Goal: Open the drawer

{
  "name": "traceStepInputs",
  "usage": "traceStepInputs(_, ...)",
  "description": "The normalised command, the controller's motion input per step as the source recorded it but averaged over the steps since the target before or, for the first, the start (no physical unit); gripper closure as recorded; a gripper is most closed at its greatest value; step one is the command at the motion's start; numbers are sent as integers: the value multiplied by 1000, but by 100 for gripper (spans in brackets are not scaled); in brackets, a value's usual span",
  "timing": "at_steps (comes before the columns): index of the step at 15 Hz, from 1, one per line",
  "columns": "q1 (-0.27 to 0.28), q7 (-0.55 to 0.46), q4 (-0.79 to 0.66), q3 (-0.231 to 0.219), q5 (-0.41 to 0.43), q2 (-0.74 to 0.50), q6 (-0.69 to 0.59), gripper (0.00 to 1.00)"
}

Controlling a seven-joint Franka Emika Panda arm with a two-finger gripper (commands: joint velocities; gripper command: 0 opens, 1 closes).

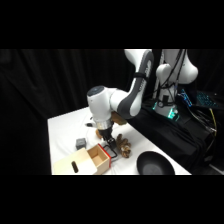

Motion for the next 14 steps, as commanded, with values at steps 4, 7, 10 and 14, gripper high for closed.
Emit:
traceStepInputs(4, 51, -16, -289, -36, 33, -300, 131, 0)
traceStepInputs(7, 51, -17, -282, -39, 22, -300, 136, 0)
traceStepInputs(10, 51, -18, -268, -41, 15, -303, 138, 0)
traceStepInputs(14, 49, -22, -246, -41, 10, -293, 129, 0)
